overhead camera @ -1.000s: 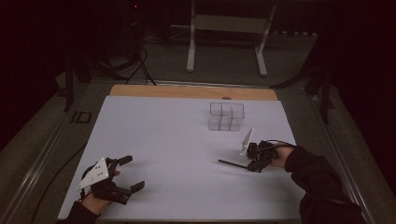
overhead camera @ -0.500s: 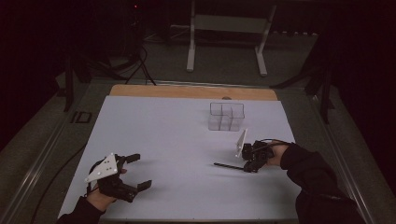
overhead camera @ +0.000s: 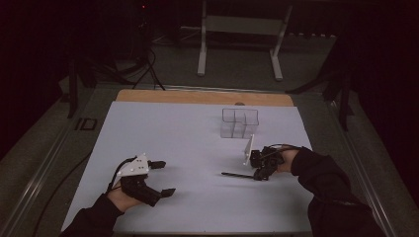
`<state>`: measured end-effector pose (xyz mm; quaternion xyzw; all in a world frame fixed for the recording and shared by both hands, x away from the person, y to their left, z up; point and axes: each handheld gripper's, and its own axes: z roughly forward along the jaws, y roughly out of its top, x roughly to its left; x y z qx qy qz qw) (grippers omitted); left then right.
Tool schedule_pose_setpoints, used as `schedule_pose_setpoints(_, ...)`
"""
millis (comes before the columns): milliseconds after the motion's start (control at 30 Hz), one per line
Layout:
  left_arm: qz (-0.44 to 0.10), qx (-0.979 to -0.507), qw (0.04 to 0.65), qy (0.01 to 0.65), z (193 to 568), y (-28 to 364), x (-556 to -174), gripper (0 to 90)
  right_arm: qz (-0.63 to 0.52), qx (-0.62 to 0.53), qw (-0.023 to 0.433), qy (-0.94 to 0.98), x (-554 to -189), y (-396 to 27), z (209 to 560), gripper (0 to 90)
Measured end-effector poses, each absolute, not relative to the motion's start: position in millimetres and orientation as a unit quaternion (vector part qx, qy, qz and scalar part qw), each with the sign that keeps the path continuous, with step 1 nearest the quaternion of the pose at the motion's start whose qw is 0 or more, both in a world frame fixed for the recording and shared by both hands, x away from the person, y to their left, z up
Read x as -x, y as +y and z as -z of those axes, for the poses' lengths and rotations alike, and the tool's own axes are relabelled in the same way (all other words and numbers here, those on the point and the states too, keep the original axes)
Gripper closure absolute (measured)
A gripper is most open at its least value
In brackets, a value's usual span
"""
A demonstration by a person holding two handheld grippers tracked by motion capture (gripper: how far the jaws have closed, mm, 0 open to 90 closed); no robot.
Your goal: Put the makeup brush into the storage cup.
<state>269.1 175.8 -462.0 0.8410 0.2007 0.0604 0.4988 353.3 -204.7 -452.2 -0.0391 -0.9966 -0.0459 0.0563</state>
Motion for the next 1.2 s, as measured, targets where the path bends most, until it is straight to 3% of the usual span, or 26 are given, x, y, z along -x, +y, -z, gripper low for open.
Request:
schedule_pose_setpoints(600,-0.063,-0.874,0.462,0.136,441.9,129.1,-290.7,12.4,0.034,0.021,0.058,-0.998,-354.0,-181.2,443.4,84.6)
schedule_pose_setpoints(1200,-0.057,-0.912,0.396,0.093,436.7,79.3,-303.7,35.2,0.033,0.01,0.057,-0.998,-356.4,-166.4,437.3,84.6)
